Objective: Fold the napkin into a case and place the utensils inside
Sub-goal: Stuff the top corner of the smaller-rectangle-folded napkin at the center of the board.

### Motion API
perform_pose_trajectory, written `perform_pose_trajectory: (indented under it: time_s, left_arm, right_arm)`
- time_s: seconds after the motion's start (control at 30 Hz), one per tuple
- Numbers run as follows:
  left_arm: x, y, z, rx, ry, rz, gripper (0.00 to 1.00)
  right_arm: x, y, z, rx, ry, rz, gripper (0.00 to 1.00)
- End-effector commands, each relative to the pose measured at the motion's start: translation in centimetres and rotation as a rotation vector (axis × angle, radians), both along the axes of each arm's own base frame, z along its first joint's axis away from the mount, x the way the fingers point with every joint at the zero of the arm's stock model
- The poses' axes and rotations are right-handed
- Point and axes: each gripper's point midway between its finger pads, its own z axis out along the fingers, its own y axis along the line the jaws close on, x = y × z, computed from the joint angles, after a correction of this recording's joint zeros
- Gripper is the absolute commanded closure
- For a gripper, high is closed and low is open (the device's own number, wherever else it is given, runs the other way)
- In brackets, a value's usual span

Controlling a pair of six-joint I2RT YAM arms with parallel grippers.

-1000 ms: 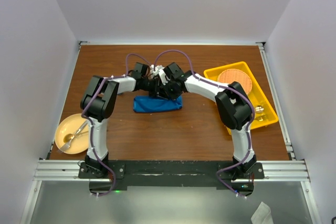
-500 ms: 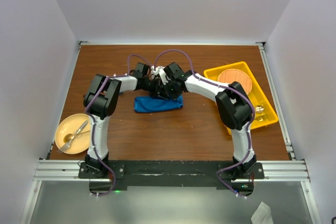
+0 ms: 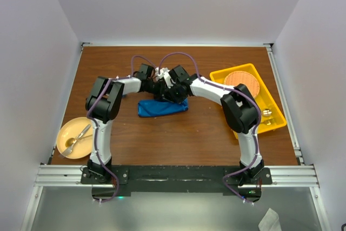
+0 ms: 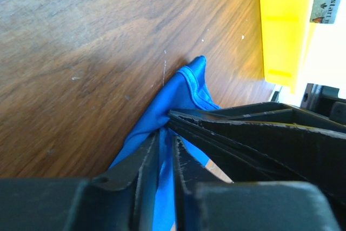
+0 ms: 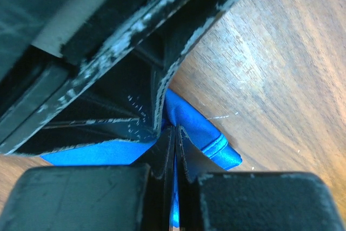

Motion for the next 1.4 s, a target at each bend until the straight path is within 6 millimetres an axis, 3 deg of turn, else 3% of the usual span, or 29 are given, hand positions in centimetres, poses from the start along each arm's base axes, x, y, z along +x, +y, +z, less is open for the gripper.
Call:
perform_pose_trajectory:
  time_s: [0.0, 0.23, 0.4, 0.5, 0.67, 0.83, 0.93, 1.23, 1.37]
  left_arm:
    - [0.7, 1.8, 1.4, 0.035, -0.040, 0.015, 0.75]
    - [0.5, 4.6, 1.8, 0.078, -0.065, -0.006, 0.72]
    - [-0.3, 5.1, 1.7, 0.091, -0.066, -0.044, 0.71]
    - [-0.3, 4.7, 2.0, 0.065, -0.068, -0.051, 0.77]
    - [-0.1, 2.5, 3.7, 0.001, -0.108, -0.098, 0.98]
    - [0.6, 1.4, 5.0, -0.030, -0.141, -0.093, 1.00]
    - [1.0, 1.5, 4.3, -0.009, -0.150, -0.084, 1.00]
    - [0.4, 4.5, -1.9, 0.124, -0.026, 0.000, 1.00]
    - [0.5, 4.8, -2.5, 0.116, -0.005, 0.017, 1.00]
  right_arm:
    - [-0.1, -2.0, -3.0, -0.081, 0.020, -0.005, 1.00]
    - [-0.1, -2.2, -3.3, -0.090, 0.014, 0.003, 1.00]
    - [0.0, -2.0, -3.1, -0.077, 0.014, 0.005, 1.00]
    - [0.2, -1.4, -2.3, -0.055, 0.012, 0.008, 1.00]
    - [0.4, -0.1, -0.5, 0.005, 0.016, 0.016, 1.00]
    - [1.0, 0.9, 2.3, 0.061, -0.008, 0.009, 1.00]
    - [1.3, 1.1, 3.0, 0.068, -0.016, 0.006, 1.00]
    - [1.6, 1.1, 4.5, 0.072, -0.041, 0.007, 1.00]
    - [1.4, 1.0, 4.4, 0.066, -0.035, 0.019, 1.00]
